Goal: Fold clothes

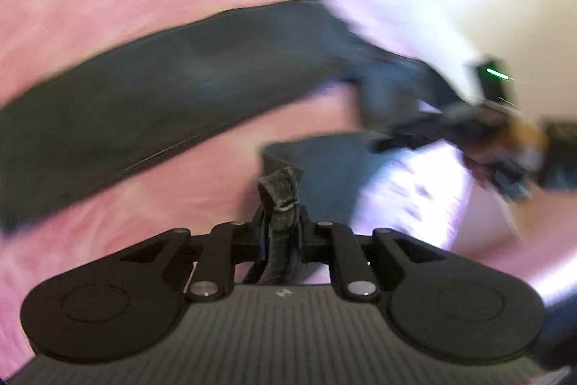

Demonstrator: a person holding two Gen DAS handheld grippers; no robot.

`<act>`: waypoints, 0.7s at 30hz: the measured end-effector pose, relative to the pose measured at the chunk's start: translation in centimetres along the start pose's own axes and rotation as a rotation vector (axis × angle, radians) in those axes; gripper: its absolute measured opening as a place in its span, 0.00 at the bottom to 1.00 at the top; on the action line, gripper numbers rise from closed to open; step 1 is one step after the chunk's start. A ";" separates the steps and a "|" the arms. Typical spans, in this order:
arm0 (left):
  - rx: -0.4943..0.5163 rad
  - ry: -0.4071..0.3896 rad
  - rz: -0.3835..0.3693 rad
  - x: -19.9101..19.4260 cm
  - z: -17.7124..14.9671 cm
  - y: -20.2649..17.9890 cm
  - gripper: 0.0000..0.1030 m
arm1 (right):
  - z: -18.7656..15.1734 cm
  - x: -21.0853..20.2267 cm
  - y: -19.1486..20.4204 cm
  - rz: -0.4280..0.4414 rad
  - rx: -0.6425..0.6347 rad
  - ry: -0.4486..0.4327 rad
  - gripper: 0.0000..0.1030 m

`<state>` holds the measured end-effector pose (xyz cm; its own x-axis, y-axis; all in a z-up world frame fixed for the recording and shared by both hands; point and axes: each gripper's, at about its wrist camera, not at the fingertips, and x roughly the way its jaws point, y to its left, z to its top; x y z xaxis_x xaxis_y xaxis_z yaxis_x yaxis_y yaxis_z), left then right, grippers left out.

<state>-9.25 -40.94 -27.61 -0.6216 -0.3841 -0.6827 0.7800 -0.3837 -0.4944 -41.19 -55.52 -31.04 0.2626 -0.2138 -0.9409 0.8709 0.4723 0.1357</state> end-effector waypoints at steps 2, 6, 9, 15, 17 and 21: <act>0.102 0.100 -0.148 -1.1 -0.2 -2.3 0.11 | -2.6 -2.6 -0.7 -0.002 0.067 -0.006 0.82; 0.290 0.358 -0.304 -1.1 -2.9 -5.6 0.18 | -9.6 -6.6 -2.1 -0.120 0.219 0.045 0.84; 0.335 0.443 -0.304 -0.7 -5.1 -6.1 0.18 | -14.8 -8.4 -3.4 -0.185 0.435 0.046 0.84; 0.030 0.422 -0.276 2.0 -7.1 -2.9 0.29 | -21.0 -8.6 -4.4 -0.043 0.911 -0.110 0.86; -0.015 0.396 -0.229 3.3 -7.1 -2.8 0.41 | -21.9 -7.2 -3.9 -0.004 0.928 -0.107 0.86; -0.076 0.364 -0.169 6.5 -6.6 -3.1 0.57 | -23.3 -5.3 -2.4 0.006 0.842 -0.127 0.86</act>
<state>-15.19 -36.74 -34.04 -0.6862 0.0063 -0.7274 0.6806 -0.3473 -0.6451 -54.33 -35.57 -33.65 0.2688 -0.3317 -0.9043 0.8746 -0.3092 0.3734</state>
